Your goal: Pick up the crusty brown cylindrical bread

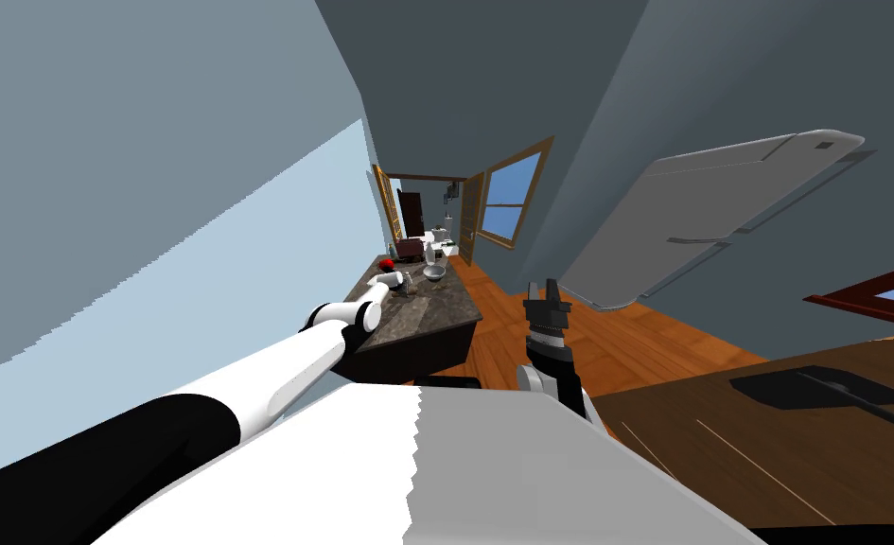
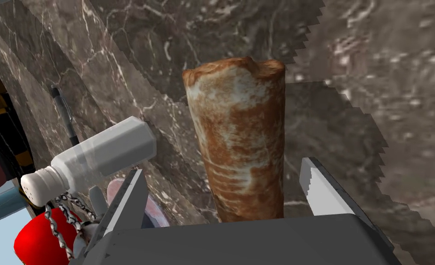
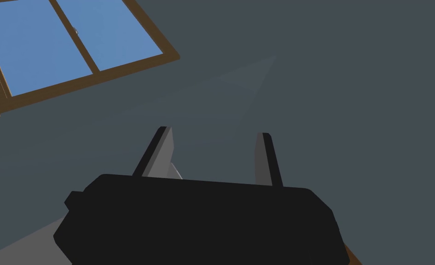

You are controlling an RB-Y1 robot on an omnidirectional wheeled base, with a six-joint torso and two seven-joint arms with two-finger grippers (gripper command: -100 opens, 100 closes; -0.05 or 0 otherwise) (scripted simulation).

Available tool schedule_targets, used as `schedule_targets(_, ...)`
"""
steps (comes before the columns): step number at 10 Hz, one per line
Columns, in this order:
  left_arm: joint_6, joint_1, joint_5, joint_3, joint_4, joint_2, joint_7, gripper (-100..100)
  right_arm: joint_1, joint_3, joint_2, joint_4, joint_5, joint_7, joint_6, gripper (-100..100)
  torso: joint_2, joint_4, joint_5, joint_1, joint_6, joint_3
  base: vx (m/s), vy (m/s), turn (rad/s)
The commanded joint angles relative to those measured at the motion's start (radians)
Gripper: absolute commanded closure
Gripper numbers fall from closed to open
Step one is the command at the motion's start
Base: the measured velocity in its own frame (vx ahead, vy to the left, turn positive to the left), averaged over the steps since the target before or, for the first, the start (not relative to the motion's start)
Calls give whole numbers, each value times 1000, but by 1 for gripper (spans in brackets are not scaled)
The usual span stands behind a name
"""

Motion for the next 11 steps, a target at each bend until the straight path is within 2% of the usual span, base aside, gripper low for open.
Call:
schedule_targets(1, 0, 0, 0, 0, 0, 0, 0, -100, 0, 0, 0, 0, 0, 0, 0, 0, 0, 0, 0, 0, 0, 0, 0, -5, 12)
schedule_targets(2, 1, 2, 0, 0, -3, -1, 1, 100, 0, 0, 0, 0, 0, 0, 0, 0, 2, 1, 0, -1, 0, 2, 0, 0, 0)
schedule_targets(6, 1, 2, 0, 0, -2, -1, 1, 100, 0, 0, 0, 0, 0, 0, 0, 0, 3, 1, -1, -1, 1, 2, 0, 0, 0)
schedule_targets(7, 2, 2, 0, 0, -2, -1, 1, 0, 0, 0, 0, 0, 0, 0, 0, 0, 3, 1, -1, -1, 0, 2, 0, 0, 0)
schedule_targets(8, 29, 2, -1, 1, -27, 2, 2, 100, 0, 0, 0, 0, 0, 0, 0, 0, 3, 2, -1, -1, 0, 2, -29, -11, 1)
schedule_targets(9, 47, -10, -1, 4, -31, 7, 0, 100, 0, 0, 0, 0, 0, 0, 0, 0, 5, 2, -1, -1, 0, 3, -57, -13, 15)
schedule_targets(10, 42, 4, -1, 2, -45, 3, 2, 100, 0, 0, 0, 0, 0, 0, 0, 0, 7, 3, -1, -2, 0, 5, -26, -5, 6)
schedule_targets(11, 49, 4, -1, 3, -49, 4, 2, 0, 0, 0, 0, 0, 0, 0, 0, 0, 7, 3, -1, -2, 0, 5, 0, 0, 0)
